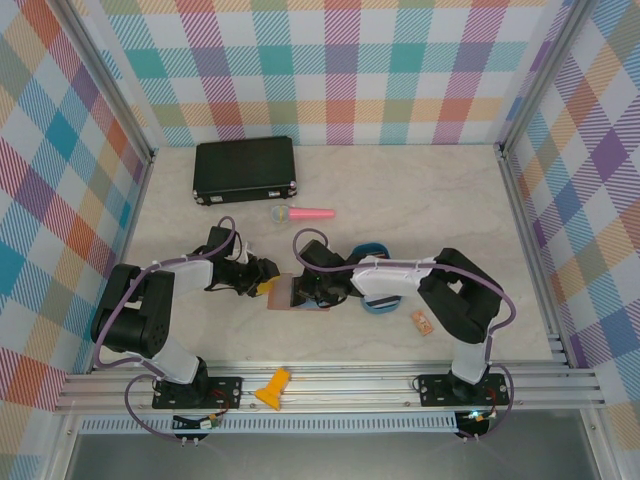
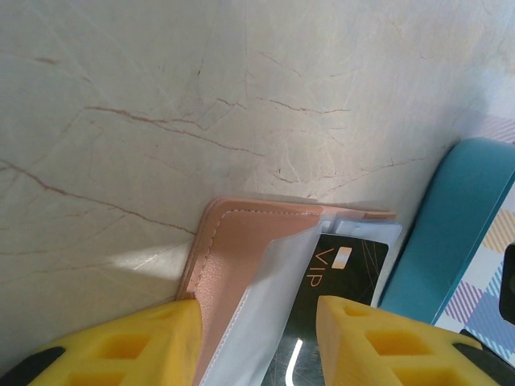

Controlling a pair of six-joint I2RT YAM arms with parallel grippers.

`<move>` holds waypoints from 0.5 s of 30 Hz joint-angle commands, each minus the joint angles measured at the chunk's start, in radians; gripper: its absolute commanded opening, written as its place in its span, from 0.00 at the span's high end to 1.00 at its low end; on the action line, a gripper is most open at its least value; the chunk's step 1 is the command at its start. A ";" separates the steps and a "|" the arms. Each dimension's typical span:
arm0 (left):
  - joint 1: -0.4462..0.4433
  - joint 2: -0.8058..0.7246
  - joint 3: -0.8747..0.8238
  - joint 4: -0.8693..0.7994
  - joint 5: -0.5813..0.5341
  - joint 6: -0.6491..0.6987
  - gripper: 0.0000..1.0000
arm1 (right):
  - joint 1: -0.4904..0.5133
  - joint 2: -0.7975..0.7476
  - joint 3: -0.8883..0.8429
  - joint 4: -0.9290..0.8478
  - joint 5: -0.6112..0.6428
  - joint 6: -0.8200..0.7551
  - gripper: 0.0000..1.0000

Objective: Put the credit cards into the card holder

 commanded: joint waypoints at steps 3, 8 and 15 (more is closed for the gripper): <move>0.003 0.041 -0.013 -0.086 -0.060 0.016 0.56 | 0.020 0.080 0.028 -0.028 -0.075 -0.085 1.00; 0.002 0.041 -0.009 -0.092 -0.064 0.018 0.57 | 0.019 0.072 0.041 -0.045 -0.067 -0.170 1.00; 0.003 0.048 0.003 -0.104 -0.073 0.023 0.57 | 0.007 0.087 0.028 -0.016 -0.100 -0.247 1.00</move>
